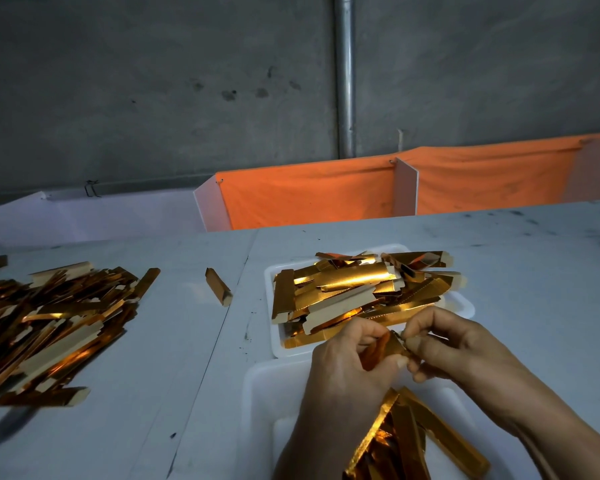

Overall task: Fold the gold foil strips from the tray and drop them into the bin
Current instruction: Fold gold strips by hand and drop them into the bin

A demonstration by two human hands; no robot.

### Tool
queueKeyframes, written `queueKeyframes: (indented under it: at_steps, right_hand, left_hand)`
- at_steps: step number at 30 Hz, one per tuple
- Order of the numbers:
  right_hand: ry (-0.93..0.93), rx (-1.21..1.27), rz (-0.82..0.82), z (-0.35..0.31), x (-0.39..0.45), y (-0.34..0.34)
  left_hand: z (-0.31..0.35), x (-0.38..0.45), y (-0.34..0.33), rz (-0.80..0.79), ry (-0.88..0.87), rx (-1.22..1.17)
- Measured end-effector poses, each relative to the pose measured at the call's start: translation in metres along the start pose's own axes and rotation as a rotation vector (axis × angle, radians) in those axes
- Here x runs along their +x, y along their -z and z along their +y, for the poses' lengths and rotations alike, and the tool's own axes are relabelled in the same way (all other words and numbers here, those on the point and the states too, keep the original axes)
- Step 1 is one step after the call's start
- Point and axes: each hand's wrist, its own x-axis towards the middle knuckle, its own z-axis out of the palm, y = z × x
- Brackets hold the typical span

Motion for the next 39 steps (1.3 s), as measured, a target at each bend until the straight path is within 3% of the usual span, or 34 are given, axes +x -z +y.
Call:
queueKeyframes:
  at_steps: [8, 14, 19, 32, 39]
  right_hand:
    - [0.05, -0.201, 0.016, 0.007, 0.002, -0.004]
    - [-0.042, 0.204, -0.127, 0.003, 0.003, 0.004]
    - [-0.114, 0.334, -0.14, 0.006, 0.005, 0.003]
    - [-0.098, 0.21, -0.101, 0.01, 0.005, 0.003]
    - [0.005, 0.035, -0.086, 0.014, 0.006, 0.002]
  left_hand:
    - [-0.001, 0.0, -0.005, -0.071, -0.093, 0.178]
    - [-0.001, -0.001, 0.0, -0.047, -0.082, 0.113]
    - [0.0, -0.001, 0.001, -0.061, -0.089, 0.105]
    - [-0.004, -0.001, 0.0, -0.079, -0.109, 0.136]
    - [-0.006, -0.001, 0.0, -0.071, -0.121, 0.153]
